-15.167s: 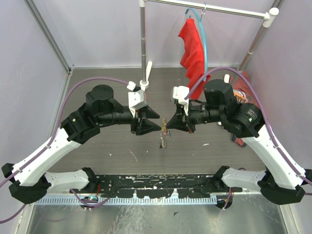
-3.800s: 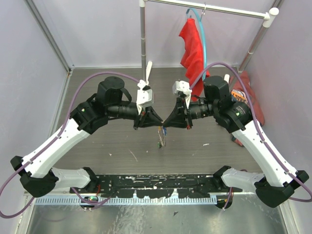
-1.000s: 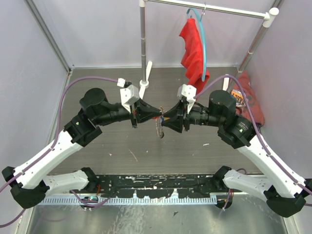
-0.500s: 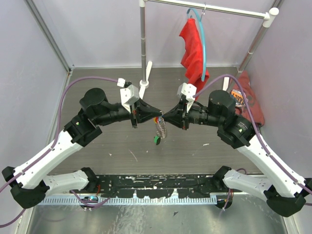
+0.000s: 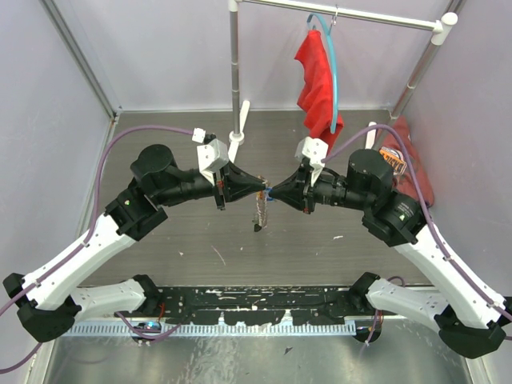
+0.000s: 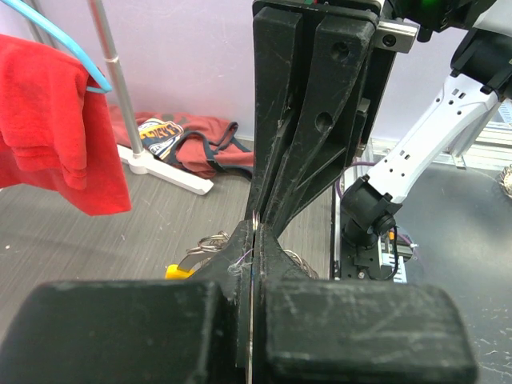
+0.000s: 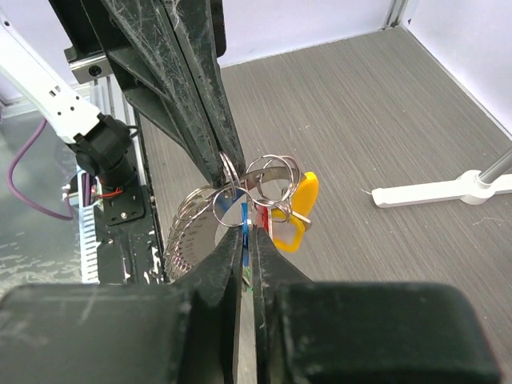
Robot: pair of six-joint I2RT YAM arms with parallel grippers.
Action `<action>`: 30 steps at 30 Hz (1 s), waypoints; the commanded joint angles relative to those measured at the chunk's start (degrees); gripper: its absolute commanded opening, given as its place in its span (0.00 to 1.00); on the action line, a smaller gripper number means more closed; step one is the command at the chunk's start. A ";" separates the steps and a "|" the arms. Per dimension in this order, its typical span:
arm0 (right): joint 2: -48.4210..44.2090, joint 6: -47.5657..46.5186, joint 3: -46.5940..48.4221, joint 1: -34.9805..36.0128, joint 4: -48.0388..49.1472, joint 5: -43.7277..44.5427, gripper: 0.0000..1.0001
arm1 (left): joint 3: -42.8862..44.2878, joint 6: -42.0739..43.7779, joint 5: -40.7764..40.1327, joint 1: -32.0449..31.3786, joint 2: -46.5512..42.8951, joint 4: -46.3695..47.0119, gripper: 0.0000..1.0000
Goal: Put the keys on the keyring
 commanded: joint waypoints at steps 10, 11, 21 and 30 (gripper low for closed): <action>-2.27 0.37 2.60 0.28 3.07 0.11 0.06 | 2.17 -0.20 0.89 -0.04 -0.31 2.58 0.00; -2.46 0.46 2.60 0.30 3.26 0.09 0.06 | 2.22 -0.22 0.96 -0.02 -0.27 2.53 0.00; -3.76 0.76 2.35 0.26 4.20 1.06 0.05 | 2.09 -0.24 1.03 -0.07 -0.25 2.52 0.00; -4.12 1.07 2.05 0.27 4.45 2.35 0.05 | 2.39 -0.29 1.49 -0.03 -0.11 2.57 0.00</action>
